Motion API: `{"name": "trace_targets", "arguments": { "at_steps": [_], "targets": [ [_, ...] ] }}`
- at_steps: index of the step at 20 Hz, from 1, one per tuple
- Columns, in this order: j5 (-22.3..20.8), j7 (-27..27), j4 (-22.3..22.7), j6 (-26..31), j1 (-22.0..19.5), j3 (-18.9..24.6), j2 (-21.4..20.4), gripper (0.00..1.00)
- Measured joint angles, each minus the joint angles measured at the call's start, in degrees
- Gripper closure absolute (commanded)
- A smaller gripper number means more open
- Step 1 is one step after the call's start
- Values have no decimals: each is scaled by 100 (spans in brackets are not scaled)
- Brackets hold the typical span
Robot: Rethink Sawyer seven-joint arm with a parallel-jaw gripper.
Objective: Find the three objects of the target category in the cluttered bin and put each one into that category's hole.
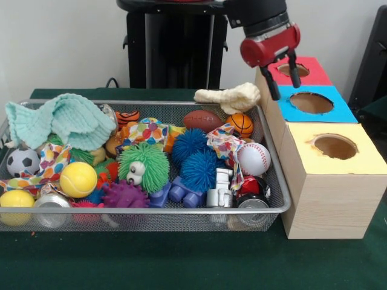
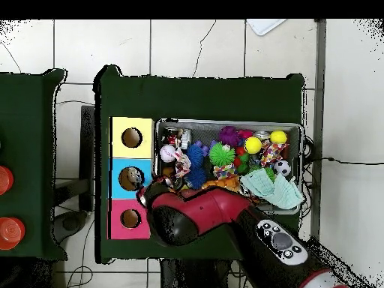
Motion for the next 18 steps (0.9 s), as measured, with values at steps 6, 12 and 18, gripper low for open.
{"name": "trace_targets", "arguments": {
  "at_steps": [6,12,18],
  "targets": [
    [-29,0,14,448,-608,155,-377,0],
    [-348,0,-70,543,-694,106,-522,0],
    [-937,0,-289,543,-631,-40,-510,0]
  ]
}}
